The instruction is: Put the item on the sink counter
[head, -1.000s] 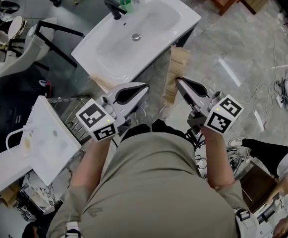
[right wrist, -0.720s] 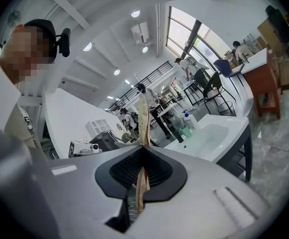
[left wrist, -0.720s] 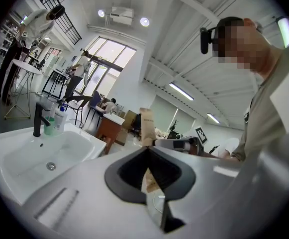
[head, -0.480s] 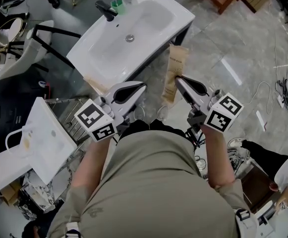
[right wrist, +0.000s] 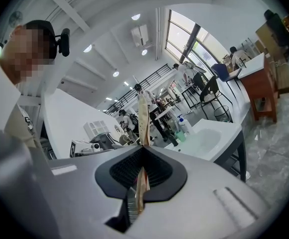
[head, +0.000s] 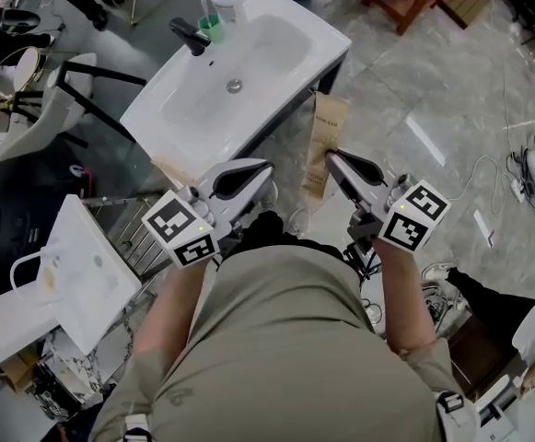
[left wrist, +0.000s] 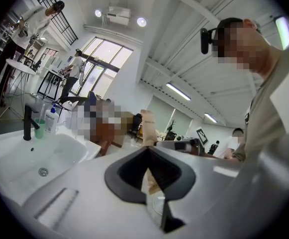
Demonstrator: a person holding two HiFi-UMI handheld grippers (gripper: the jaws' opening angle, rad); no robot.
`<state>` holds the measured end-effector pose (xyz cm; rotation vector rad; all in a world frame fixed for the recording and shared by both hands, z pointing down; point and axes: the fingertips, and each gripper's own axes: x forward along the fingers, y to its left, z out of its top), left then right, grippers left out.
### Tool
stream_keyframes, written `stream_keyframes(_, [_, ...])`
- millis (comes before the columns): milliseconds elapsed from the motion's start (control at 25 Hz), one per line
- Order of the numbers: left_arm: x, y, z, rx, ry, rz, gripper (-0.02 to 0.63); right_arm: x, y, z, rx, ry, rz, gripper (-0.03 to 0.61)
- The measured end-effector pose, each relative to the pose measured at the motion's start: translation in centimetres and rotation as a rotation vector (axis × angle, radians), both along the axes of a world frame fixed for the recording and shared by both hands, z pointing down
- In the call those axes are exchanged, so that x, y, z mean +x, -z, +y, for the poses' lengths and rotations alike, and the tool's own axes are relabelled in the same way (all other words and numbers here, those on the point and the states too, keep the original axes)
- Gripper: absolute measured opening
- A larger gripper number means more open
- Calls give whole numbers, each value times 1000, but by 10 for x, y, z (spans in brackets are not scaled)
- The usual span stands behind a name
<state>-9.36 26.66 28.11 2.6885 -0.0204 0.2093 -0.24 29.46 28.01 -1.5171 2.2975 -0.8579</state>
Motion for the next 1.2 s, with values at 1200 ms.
stream_keyframes(1200, [58, -25, -87, -50, -35, 16, 6, 55, -24, -84, -63, -23, 12, 14])
